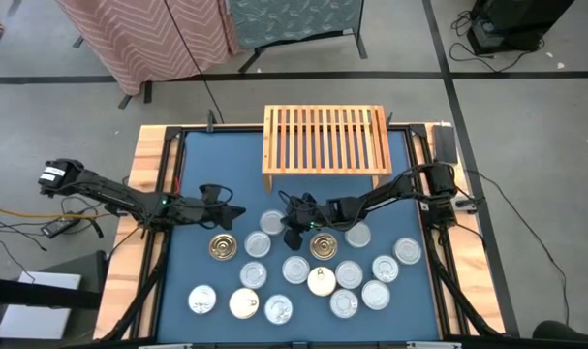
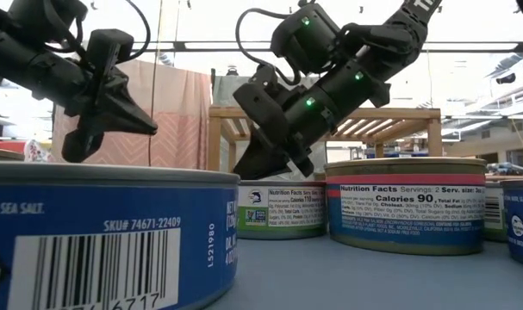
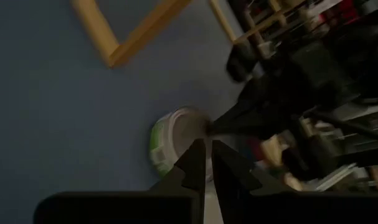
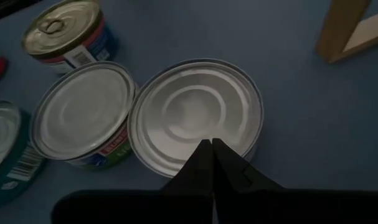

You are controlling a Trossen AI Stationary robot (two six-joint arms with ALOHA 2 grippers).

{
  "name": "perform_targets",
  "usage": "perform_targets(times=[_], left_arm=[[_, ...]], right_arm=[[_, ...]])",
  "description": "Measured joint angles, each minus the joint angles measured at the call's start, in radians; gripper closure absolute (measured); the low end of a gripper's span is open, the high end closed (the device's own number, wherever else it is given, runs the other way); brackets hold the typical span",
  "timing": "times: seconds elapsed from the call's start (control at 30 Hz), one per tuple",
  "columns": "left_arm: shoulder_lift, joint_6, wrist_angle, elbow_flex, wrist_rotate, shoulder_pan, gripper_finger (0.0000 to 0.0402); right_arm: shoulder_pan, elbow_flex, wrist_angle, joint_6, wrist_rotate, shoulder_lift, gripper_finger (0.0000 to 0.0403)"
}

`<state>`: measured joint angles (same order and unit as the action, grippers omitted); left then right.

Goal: Stack canned seafood by type on shelf
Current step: Put the green tuna can on the shelf

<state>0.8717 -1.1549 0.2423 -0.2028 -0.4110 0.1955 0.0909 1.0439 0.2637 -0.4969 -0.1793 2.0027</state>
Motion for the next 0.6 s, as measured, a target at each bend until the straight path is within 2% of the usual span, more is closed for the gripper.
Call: perform_targets(times=[0.43, 0.6], left_arm=[[0.104, -0.028, 0.081, 0.000, -0.007, 0.000, 0.0370], [0.168, 0.029, 0.183, 0.000, 0.076, 0.000, 0.0362]], right_arm=[[0.024, -0.002, -0.038, -0.026, -0.040, 0.003, 0.0403], [0.019, -0.003, -0.035, -0.026, -0.034, 0.004, 0.0403]])
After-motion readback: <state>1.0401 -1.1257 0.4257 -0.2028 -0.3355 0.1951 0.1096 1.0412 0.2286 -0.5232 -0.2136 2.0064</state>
